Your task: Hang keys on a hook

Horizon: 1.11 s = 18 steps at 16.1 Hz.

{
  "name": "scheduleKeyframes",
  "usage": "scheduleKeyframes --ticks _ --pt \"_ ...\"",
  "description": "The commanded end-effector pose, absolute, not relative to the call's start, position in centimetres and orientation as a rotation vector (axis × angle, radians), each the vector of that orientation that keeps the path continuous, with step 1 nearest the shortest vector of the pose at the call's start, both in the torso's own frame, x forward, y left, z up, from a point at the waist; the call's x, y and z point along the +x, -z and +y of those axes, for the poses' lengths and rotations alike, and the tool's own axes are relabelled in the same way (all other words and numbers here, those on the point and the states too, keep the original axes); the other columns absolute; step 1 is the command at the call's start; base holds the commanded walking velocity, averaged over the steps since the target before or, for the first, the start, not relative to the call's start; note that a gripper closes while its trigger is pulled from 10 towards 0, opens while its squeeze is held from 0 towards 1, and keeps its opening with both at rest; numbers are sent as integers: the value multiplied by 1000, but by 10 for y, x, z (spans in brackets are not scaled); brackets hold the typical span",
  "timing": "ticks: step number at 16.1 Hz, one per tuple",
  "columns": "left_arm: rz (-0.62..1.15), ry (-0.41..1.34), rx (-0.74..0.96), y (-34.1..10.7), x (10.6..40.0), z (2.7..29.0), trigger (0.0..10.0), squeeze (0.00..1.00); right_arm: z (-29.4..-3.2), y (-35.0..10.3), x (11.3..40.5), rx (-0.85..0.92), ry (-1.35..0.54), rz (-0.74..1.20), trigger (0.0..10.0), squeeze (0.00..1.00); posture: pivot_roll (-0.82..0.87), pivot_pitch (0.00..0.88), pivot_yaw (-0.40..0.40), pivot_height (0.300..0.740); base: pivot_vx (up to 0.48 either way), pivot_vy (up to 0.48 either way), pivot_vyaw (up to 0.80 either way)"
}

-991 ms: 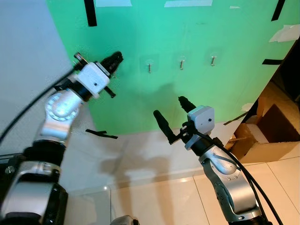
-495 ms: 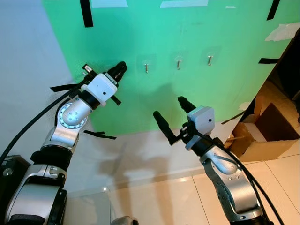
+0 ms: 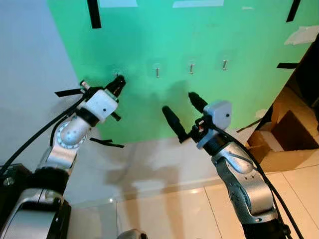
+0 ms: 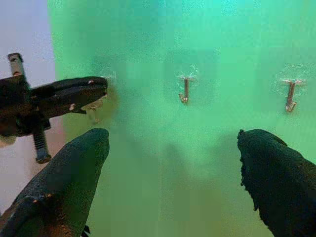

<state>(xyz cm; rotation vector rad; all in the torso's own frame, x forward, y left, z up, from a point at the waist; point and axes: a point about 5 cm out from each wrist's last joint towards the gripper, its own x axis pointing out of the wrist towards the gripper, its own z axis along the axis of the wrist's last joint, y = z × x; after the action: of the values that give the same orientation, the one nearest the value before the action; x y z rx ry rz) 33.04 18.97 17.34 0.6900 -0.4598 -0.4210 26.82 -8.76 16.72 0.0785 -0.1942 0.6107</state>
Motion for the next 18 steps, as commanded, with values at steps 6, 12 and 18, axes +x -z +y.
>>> scheduleKeyframes --ticks 6,12,18 --pt "-408 407 685 -158 320 196 10000 0 -91 -171 268 66 -617 -200 10000 0 -6 0 14 740 0 0 0" --pt "-389 423 656 -151 317 185 10000 0 -92 -170 265 45 -620 -195 10000 0 -27 0 22 740 0 0 0" --pt "-691 302 461 -220 314 179 10000 0 -89 -171 266 56 -627 -203 10000 0 5 0 -8 740 0 0 0"
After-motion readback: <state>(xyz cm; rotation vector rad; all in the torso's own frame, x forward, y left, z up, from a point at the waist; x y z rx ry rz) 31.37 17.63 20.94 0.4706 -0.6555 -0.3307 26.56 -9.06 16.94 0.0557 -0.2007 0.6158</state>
